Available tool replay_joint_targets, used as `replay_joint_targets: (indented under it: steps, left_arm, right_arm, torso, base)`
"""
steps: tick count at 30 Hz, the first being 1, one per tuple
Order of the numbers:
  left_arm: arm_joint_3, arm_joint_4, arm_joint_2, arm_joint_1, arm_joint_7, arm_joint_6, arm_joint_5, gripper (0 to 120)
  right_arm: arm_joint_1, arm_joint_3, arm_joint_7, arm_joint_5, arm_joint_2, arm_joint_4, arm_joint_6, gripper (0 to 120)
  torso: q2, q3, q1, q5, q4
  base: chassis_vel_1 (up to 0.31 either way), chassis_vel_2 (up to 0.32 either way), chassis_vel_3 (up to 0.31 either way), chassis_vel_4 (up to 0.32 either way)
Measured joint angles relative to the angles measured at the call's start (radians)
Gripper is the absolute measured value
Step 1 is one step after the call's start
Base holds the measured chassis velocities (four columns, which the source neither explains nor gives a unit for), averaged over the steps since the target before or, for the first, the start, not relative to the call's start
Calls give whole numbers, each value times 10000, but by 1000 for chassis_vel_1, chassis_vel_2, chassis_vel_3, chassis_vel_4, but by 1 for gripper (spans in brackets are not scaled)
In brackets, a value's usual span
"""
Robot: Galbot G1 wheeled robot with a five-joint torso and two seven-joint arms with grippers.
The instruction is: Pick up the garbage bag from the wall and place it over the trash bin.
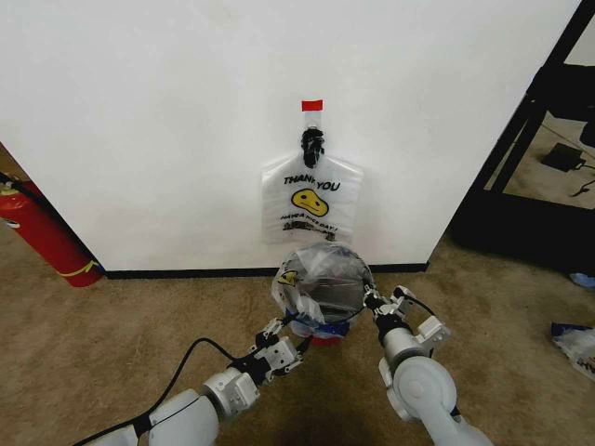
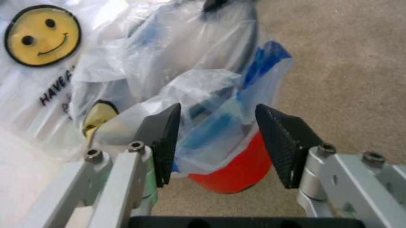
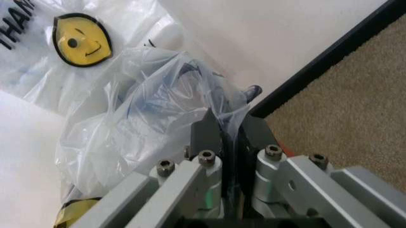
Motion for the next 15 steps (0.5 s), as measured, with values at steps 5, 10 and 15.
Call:
replay_joint_targets:
  steps: [5,10,15]
  left_arm:
    - [573,244,34,-400,-5,-12,51,43]
    - [730,310,-144,-750,-53,10,-4,43]
    - [812,317,-175,-919,-63,32,-40,43]
  right_arm:
    - [3,-37,-1,-11,1,10,-6,1]
    - [-27,-85,-1,-57,14,56,-19,1]
    - [-26,-99,-1,-67,10,65,-27,1]
  torso:
    - [0,0,0,0,-1]
    - [0,0,0,0,-1]
    - [0,0,0,0,-1]
  base:
    - [0,0,0,0]
    - [0,0,0,0]
    - [0,0,0,0]
